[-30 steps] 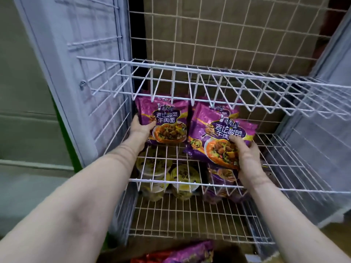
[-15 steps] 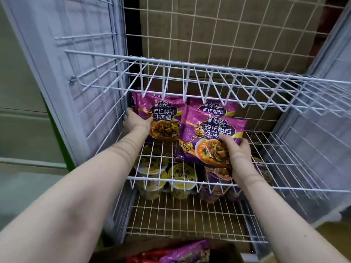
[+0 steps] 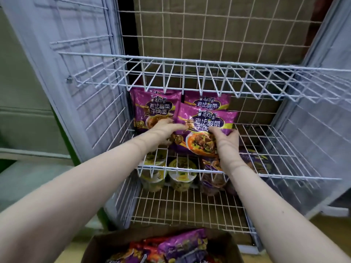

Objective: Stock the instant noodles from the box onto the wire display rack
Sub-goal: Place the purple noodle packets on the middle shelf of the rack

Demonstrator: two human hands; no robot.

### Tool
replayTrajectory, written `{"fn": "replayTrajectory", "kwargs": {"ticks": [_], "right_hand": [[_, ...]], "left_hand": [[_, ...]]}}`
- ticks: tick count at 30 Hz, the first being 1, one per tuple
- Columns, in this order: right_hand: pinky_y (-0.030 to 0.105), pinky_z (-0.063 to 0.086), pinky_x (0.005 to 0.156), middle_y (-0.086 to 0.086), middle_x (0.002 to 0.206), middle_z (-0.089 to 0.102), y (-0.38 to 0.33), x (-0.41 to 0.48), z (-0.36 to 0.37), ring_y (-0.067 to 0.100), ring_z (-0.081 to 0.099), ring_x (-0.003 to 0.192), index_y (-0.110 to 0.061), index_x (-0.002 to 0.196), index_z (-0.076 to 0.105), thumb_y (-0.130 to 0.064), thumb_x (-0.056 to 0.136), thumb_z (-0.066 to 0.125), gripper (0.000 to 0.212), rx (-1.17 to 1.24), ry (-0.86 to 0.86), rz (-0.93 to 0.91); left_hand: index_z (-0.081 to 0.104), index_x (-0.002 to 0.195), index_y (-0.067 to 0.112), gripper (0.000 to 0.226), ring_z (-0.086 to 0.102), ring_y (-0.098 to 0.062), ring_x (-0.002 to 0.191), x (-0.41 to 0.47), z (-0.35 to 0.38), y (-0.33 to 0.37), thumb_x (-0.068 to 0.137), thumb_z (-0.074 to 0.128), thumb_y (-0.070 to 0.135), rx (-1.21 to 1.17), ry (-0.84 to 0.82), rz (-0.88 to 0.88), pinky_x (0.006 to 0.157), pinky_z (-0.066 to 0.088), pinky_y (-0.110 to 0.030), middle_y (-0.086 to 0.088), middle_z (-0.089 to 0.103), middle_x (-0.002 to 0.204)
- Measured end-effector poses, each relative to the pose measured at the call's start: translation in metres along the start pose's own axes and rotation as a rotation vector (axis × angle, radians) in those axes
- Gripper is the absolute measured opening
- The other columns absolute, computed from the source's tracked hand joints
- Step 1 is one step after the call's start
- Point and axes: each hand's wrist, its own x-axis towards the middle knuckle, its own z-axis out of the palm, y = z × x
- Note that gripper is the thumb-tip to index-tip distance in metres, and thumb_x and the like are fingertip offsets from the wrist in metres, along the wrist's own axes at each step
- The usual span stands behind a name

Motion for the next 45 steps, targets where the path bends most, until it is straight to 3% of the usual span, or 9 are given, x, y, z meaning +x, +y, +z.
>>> {"fn": "replayTrajectory", "kwargs": {"ticks": [4,7,11,15,18,25,35,38,45], "right_hand": [[0.023,0.031,0.091,0.004,0.104,0.046,0.002,0.011,-0.009,0.023,0.049,0.102,-0.004,0.132,0.030,-0.033,0.085,0.065,0.066,0.022,0.040,-0.045],[0.026,0.034,0.088,0.007,0.107,0.049,0.002,0.017,-0.019,0.022,0.048,0.097,-0.004,0.131,0.033,-0.039,0.089,0.058,0.060,0.062,0.063,-0.042],[0.044,0.038,0.105,0.009,0.125,0.055,0.001,0.023,-0.032,0.027,0.053,0.113,-0.014,0.133,0.041,-0.054,0.081,0.057,0.068,0.044,-0.004,0.011],[0.044,0.041,0.104,0.007,0.114,0.060,0.002,0.032,-0.045,0.025,0.057,0.108,-0.016,0.119,0.052,-0.043,0.088,0.057,0.041,0.083,-0.064,0.038],[0.036,0.040,0.102,0.003,0.108,0.056,-0.001,0.041,-0.045,0.018,0.052,0.101,-0.021,0.112,0.050,-0.032,0.091,0.056,0.024,0.069,-0.078,-0.003],[0.038,0.042,0.102,-0.001,0.105,0.059,-0.011,0.065,-0.031,0.019,0.055,0.107,-0.017,0.124,0.045,-0.029,0.093,0.053,0.034,0.103,-0.113,-0.043],[0.035,0.036,0.107,0.006,0.130,0.052,0.008,0.079,-0.023,0.021,0.050,0.119,-0.016,0.144,0.032,-0.022,0.096,0.046,0.050,-0.222,-0.188,-0.162],[0.027,0.035,0.101,0.002,0.124,0.051,0.007,0.077,-0.023,0.017,0.048,0.114,-0.015,0.144,0.030,-0.021,0.097,0.045,0.050,-0.228,-0.198,-0.176],[0.032,0.035,0.106,0.008,0.133,0.051,0.006,0.077,-0.024,0.021,0.049,0.120,-0.016,0.145,0.022,-0.022,0.096,0.047,0.056,-0.173,-0.216,-0.153]], "left_hand": [[0.050,0.127,0.012,0.054,0.051,-0.025,0.120,-0.001,0.003,0.007,0.079,0.074,0.018,0.052,-0.011,-0.021,0.095,0.045,-0.042,-0.006,0.059,0.126],[0.050,0.127,0.012,0.053,0.049,-0.024,0.122,0.001,0.011,0.011,0.079,0.073,0.013,0.015,-0.026,-0.039,0.088,0.045,-0.040,-0.005,0.058,0.128],[0.036,0.141,0.015,0.076,0.048,-0.023,0.124,0.004,0.022,0.013,0.076,0.075,0.009,-0.095,-0.018,-0.026,0.085,0.042,-0.041,-0.004,0.053,0.136],[0.034,0.143,0.019,0.079,0.050,-0.024,0.123,0.014,0.031,0.015,0.076,0.075,0.007,-0.176,0.010,0.002,0.093,0.043,-0.043,-0.003,0.053,0.136],[0.044,0.129,0.021,0.058,0.058,-0.016,0.102,0.022,0.040,0.019,0.080,0.070,0.002,-0.233,0.063,0.051,0.085,0.049,-0.035,0.000,0.061,0.120],[0.045,0.121,0.009,0.063,0.056,-0.026,0.109,0.045,0.057,0.033,0.069,0.081,0.007,0.064,0.391,0.191,0.090,0.047,-0.030,-0.013,0.058,0.117],[0.039,0.130,0.012,0.049,0.054,-0.036,0.114,0.061,0.056,0.022,0.088,0.064,0.016,0.550,0.477,0.111,0.090,0.047,-0.044,-0.016,0.055,0.124],[0.037,0.132,0.008,0.045,0.053,-0.037,0.113,0.064,0.065,0.022,0.091,0.057,0.008,0.572,0.505,0.119,0.089,0.045,-0.044,-0.017,0.051,0.127],[0.019,0.143,0.002,0.071,0.039,-0.034,0.132,0.053,0.073,0.026,0.088,0.063,0.014,0.348,0.426,0.067,0.106,0.035,-0.039,-0.019,0.034,0.144]]}}
